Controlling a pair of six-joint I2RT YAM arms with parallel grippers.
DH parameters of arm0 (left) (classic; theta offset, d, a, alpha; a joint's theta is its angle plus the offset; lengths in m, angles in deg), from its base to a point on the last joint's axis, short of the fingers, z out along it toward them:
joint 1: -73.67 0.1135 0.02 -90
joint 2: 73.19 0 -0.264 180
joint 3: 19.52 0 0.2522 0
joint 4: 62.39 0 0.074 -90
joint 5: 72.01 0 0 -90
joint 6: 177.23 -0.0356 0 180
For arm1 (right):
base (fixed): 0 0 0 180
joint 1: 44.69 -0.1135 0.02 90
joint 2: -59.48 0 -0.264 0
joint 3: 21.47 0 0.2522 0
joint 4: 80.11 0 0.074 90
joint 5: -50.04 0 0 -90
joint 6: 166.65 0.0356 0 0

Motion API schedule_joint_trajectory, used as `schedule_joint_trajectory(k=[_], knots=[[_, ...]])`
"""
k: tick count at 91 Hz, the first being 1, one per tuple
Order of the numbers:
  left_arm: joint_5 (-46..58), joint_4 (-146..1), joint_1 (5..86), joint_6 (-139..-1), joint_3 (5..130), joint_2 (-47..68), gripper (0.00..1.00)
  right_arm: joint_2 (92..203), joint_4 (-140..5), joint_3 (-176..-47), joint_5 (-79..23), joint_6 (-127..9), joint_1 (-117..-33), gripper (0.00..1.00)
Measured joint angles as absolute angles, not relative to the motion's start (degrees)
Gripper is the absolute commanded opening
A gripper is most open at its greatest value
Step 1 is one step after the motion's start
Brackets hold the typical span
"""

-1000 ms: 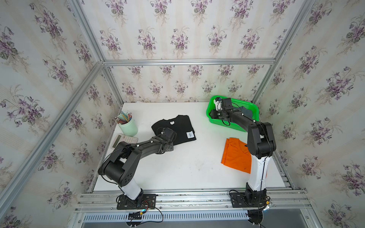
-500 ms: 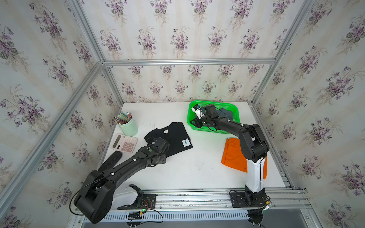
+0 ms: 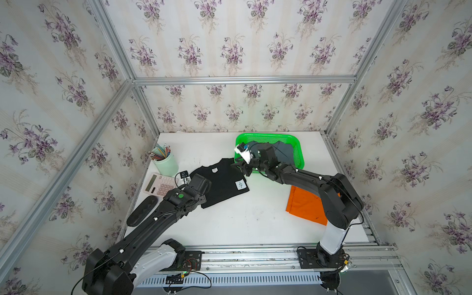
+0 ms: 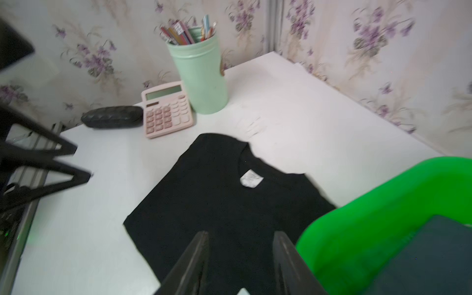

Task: Put the folded t-shirts into the basket
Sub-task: Move the bin to the center of the board.

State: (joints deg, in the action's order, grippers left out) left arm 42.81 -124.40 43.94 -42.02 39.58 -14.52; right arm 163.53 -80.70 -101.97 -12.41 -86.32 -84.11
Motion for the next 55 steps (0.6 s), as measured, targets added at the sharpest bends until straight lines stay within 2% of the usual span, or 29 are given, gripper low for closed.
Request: schedule_joint_trajectory(k=[13, 32, 55], knots=[[46.2, -125.5, 48.1, -38.3, 40.5, -15.9, 0.69, 168.3, -80.3, -101.2, -16.4, -87.3, -90.1, 0.45], [45.5, -123.5, 54.4, -37.6, 41.2, -15.3, 0.69, 175.0, -78.1, -102.3, -23.3, -85.1, -93.8, 0.44], [43.1, -119.4, 56.3, -37.6, 40.8, -10.3, 0.68, 173.7, -79.5, -95.0, -28.0, -80.5, -96.4, 0.39]])
